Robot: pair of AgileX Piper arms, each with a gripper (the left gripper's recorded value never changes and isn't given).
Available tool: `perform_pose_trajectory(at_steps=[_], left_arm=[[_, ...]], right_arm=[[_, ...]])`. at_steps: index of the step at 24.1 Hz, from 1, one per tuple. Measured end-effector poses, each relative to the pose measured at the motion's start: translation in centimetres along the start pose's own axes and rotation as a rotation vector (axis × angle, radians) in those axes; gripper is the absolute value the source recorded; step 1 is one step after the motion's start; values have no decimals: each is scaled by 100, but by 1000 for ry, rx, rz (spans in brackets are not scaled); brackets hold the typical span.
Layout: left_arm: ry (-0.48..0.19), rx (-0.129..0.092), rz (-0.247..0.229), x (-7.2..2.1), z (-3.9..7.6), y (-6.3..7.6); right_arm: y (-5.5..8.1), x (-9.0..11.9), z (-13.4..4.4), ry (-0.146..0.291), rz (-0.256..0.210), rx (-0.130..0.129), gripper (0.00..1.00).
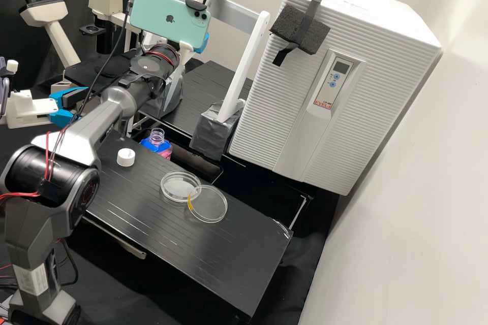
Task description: Use the pipette
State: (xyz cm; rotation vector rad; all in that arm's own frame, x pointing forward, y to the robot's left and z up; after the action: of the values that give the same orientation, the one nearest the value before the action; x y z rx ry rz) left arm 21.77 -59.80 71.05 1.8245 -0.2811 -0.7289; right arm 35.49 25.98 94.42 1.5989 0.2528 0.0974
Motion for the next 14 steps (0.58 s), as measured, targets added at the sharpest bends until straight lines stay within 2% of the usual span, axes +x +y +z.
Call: perform_pose_trajectory(at_steps=[5, 8, 9, 10, 11, 12, 14], left_arm=[[0, 0, 0, 0, 0, 0], [0, 0, 0, 0, 0, 0], [0, 0, 0, 0, 0, 0], [0, 0, 0, 0, 0, 0], [0, 0, 0, 0, 0, 0], [0, 0, 0, 0, 0, 0], [0, 0, 0, 0, 0, 0]], right_arm=[[-10, 17, 0, -3, 0, 2, 0], [6, 43, -1, -12, 14, -25, 0], [13, 46, 4, -20, 29, -3, 0], [7, 65, 22, -24, 37, -1, 0], [9, 71, 22, -19, 44, -37, 0], [-2, 83, 26, -13, 41, -8, 0], [-27, 105, 26, -6, 31, -23, 0]])
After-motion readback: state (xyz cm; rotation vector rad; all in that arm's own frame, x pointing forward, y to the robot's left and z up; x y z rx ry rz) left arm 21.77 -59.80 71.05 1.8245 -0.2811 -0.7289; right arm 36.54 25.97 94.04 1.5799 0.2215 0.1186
